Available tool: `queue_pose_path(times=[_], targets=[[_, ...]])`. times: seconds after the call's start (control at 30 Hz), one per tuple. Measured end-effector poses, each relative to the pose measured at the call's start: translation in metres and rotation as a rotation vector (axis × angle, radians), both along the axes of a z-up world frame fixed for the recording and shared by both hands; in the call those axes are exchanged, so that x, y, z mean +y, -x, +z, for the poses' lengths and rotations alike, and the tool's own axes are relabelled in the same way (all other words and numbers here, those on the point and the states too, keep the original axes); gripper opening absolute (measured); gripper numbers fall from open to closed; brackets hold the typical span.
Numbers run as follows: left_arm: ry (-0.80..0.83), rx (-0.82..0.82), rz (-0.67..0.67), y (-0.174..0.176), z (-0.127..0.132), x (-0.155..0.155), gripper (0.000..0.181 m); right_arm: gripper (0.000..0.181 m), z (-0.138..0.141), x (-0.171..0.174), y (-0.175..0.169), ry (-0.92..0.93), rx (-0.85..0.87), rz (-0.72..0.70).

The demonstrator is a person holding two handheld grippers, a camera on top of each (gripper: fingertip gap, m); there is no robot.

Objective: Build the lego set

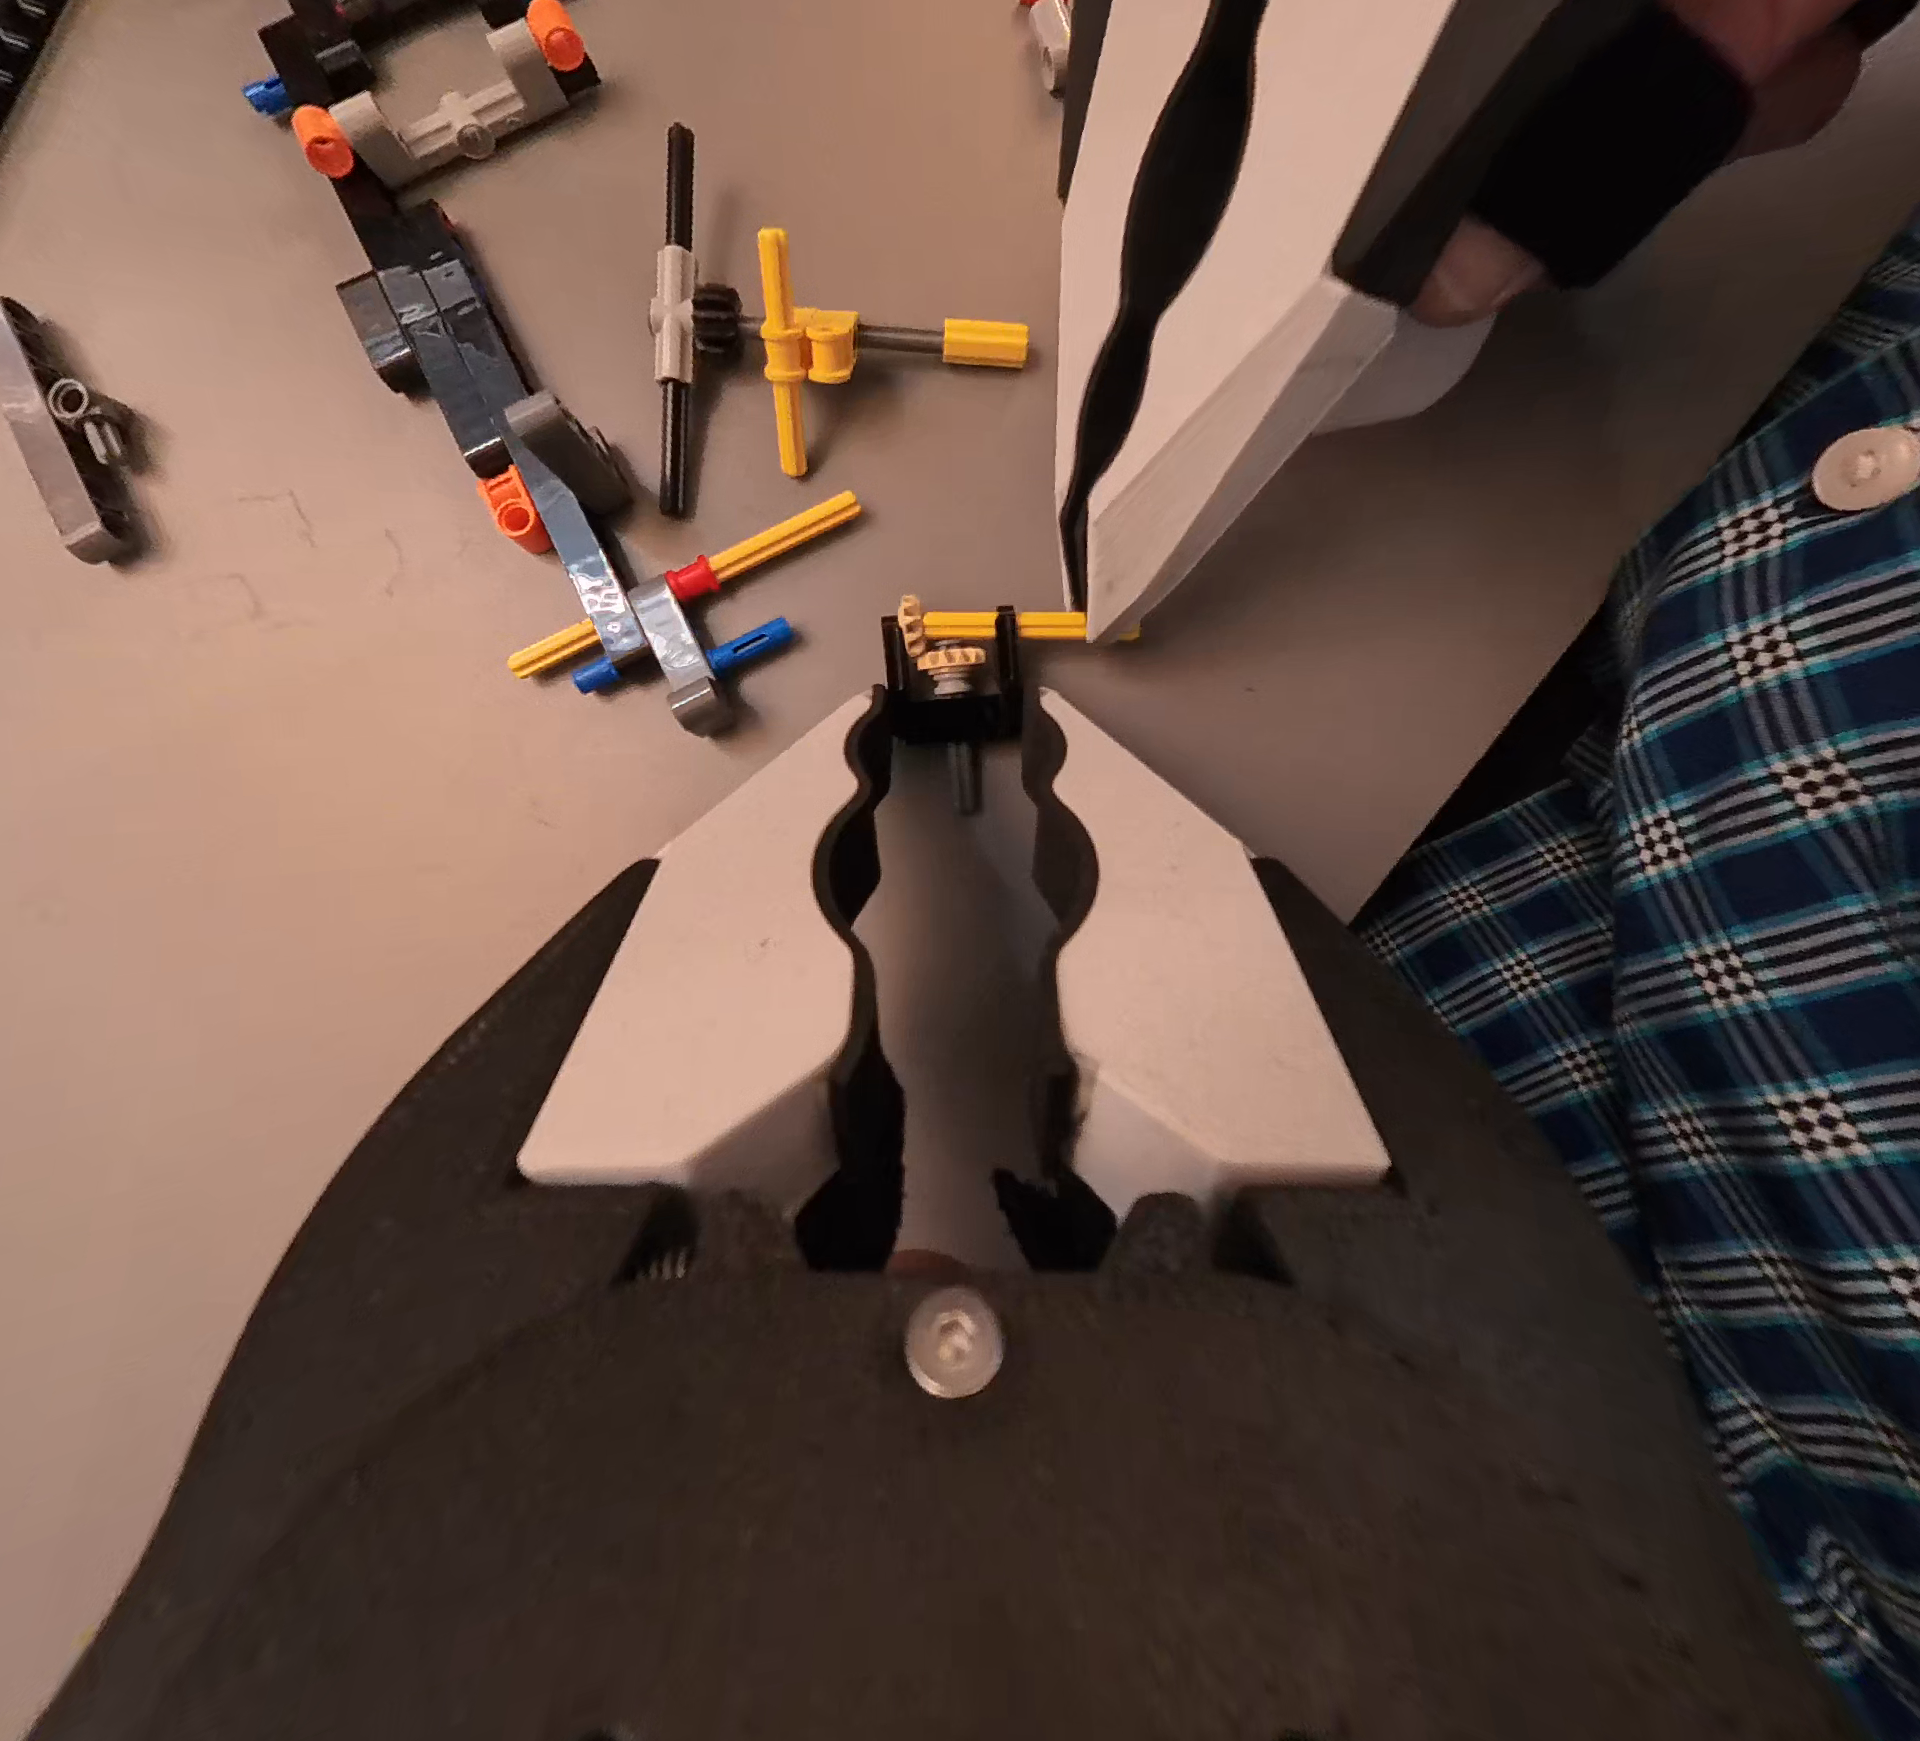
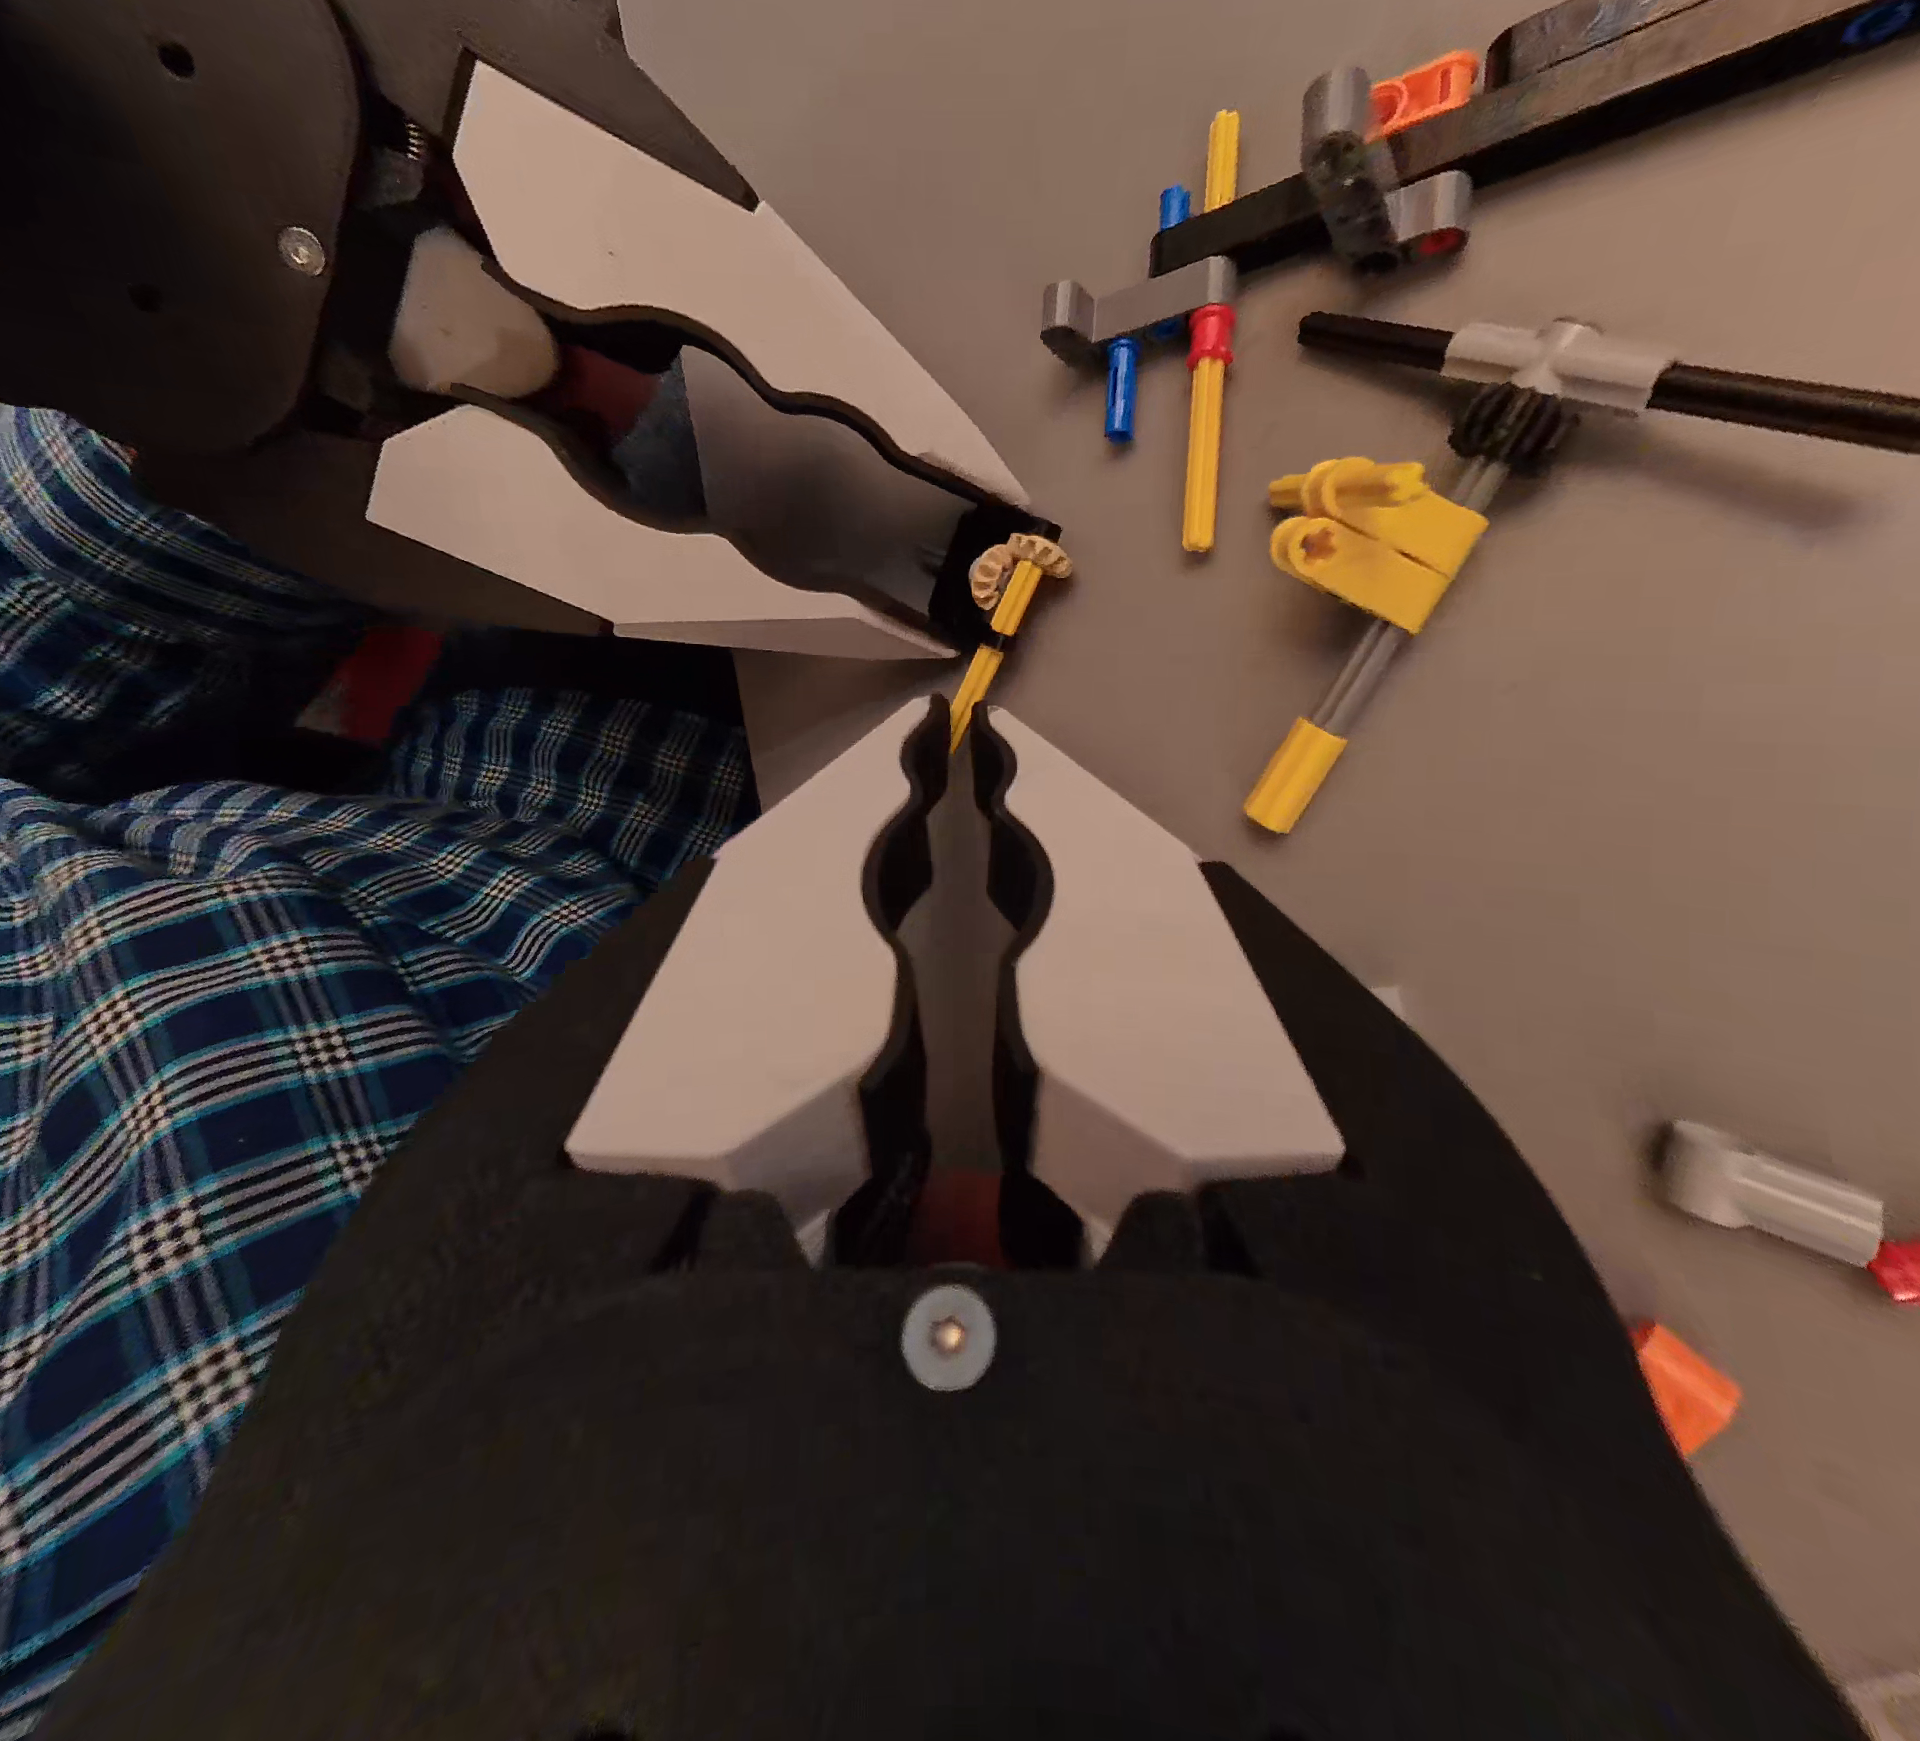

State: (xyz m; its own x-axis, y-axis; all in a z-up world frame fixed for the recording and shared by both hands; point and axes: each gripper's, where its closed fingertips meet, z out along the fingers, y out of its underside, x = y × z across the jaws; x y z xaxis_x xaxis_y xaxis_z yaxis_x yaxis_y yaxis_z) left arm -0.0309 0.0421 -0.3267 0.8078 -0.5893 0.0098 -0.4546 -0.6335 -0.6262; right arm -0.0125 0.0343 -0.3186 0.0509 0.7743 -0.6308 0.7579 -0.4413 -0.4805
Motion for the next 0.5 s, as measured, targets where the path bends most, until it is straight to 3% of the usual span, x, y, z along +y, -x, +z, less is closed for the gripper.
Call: queue_pose_path(times=[0.5], targets=[[-0.001,0.028,-0.010,0.0012,-0.0005,0.0022,0.022,0.000,-0.0034,0.0007,0.0015,0.046,-0.054,0.074]])
